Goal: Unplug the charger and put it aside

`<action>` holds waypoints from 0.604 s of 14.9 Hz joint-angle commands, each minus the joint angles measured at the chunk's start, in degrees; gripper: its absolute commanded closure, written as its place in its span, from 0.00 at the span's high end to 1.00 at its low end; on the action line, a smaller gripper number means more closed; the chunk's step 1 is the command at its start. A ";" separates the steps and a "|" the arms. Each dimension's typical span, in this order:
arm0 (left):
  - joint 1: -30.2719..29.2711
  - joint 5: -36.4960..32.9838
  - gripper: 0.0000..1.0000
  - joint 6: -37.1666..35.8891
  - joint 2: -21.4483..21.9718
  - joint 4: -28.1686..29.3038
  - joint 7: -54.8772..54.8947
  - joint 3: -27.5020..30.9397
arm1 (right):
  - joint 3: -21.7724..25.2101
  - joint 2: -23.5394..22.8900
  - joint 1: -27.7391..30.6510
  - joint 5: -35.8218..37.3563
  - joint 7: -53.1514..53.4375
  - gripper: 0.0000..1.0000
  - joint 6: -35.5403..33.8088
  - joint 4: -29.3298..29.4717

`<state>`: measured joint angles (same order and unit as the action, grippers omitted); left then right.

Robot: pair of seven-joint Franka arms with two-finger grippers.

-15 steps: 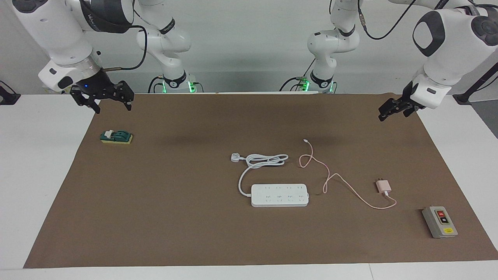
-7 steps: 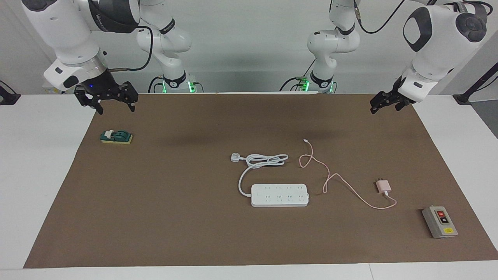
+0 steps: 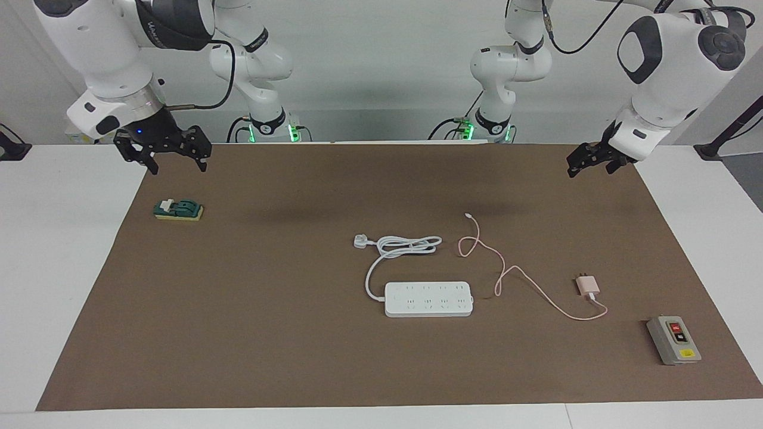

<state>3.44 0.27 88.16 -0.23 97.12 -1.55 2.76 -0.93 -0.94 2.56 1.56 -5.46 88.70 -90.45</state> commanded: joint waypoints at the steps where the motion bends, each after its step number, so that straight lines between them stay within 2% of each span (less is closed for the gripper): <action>1: 0.87 0.26 1.00 0.69 -0.56 -1.06 1.46 1.11 | -0.57 1.03 0.25 1.16 1.24 1.00 0.25 -0.96; 9: 1.22 0.35 1.00 5.25 -0.83 -1.23 2.16 1.02 | -0.57 1.12 0.25 1.16 1.24 1.00 0.25 -1.04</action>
<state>3.65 0.27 91.74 -0.24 96.97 -0.27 2.83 -0.93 -0.88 2.56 1.56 -5.43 88.70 -90.45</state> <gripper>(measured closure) 0.000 0.000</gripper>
